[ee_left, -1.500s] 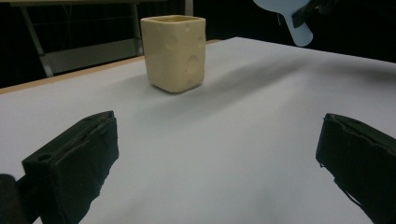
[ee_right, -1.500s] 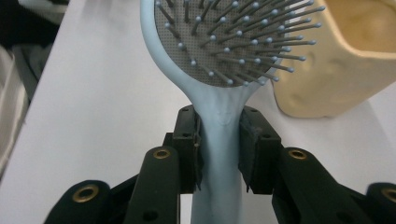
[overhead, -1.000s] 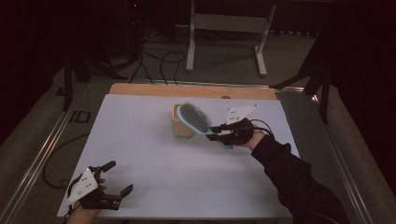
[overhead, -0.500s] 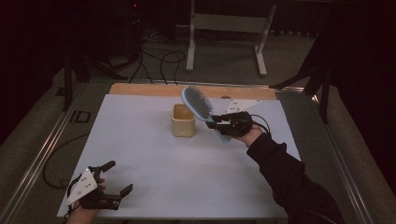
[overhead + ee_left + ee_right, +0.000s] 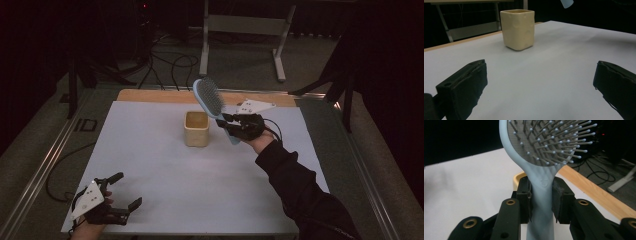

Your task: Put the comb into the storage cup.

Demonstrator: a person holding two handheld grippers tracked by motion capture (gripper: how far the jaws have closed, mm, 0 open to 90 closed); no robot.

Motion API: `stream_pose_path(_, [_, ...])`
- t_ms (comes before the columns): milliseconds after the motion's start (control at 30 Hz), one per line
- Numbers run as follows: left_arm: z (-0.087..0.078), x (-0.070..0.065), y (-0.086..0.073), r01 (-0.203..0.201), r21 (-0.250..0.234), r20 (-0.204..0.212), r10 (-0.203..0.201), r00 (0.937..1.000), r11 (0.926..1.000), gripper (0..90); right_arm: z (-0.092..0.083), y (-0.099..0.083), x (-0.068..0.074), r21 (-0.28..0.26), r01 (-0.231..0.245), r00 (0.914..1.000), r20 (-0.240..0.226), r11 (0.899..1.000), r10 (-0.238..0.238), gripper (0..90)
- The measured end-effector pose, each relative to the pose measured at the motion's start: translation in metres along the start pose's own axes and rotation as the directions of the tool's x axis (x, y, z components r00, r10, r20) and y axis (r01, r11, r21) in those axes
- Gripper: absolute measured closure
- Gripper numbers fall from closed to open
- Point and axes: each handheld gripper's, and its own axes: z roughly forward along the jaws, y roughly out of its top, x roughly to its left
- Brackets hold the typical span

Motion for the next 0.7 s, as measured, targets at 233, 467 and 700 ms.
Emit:
stream_pose_path(233, [0.000,0.000,0.000,0.002,-0.003,-0.004,-0.002,1.0000,1.0000,0.0,0.008,0.004,-0.001,-0.032,-0.025,0.9926,0.118,0.999,0.029,70.4])
stream_pose_path(467, [0.000,0.000,0.000,0.003,-0.004,-0.004,-0.003,1.0000,1.0000,0.0,0.014,0.007,-0.002,-0.053,-0.052,0.9868,0.150,0.997,0.060,70.4])
stream_pose_path(700, [0.000,0.000,0.000,0.003,-0.005,-0.003,-0.003,1.0000,1.0000,0.0,0.020,0.012,-0.003,-0.102,-0.079,0.9800,0.174,0.992,0.096,70.4])
